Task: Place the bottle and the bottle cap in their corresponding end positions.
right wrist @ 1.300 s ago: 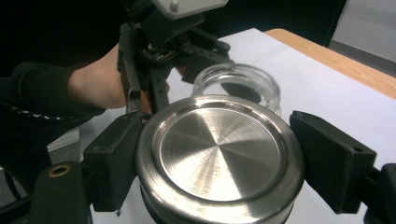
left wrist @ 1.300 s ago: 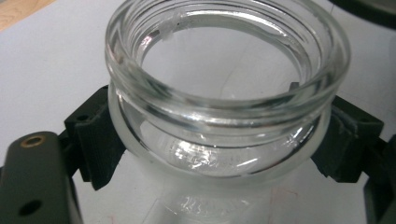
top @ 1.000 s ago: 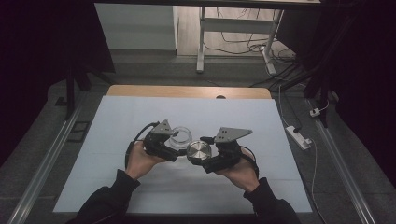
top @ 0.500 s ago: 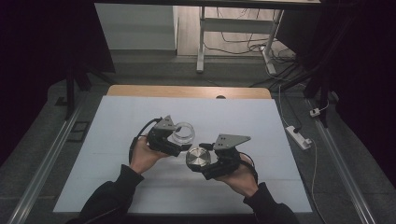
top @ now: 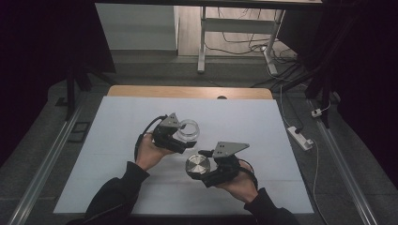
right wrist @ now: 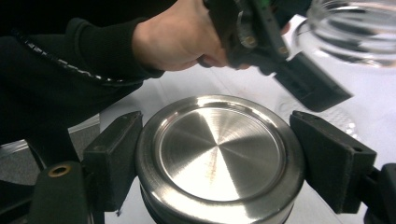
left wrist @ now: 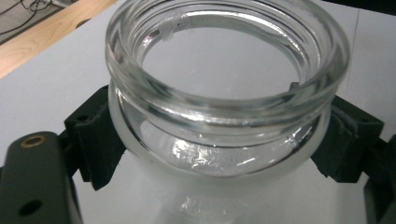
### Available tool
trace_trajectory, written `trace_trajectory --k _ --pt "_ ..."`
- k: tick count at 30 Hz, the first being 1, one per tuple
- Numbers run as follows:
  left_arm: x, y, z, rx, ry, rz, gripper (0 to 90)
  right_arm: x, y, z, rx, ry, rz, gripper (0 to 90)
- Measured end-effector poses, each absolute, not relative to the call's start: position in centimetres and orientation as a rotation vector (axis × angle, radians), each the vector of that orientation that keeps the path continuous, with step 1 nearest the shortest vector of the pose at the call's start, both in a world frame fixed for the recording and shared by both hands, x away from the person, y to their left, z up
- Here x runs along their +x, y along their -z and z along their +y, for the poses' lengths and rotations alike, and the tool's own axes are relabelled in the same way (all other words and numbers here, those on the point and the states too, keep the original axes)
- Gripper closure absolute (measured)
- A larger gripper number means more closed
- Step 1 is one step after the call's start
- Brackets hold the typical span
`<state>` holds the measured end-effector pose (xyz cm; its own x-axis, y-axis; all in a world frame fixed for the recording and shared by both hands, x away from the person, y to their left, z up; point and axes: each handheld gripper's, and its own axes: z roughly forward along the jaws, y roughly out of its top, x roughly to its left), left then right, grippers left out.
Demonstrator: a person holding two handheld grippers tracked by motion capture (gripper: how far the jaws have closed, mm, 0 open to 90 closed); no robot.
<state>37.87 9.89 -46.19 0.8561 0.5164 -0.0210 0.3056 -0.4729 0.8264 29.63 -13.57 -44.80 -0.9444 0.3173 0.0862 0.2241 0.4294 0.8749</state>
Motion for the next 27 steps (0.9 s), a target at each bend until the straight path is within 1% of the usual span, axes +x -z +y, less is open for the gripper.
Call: trace_trajectory --k 16,27 --pt "39.6 46.8 9.3 2.085 -0.306 0.593 15.8 29.4 47.0 -12.7 0.452 -1.526 2.598 19.7" --pt "41.2 47.8 9.4 2.085 -0.320 0.629 15.8 29.7 48.5 -12.0 0.439 -1.487 2.621 19.7"
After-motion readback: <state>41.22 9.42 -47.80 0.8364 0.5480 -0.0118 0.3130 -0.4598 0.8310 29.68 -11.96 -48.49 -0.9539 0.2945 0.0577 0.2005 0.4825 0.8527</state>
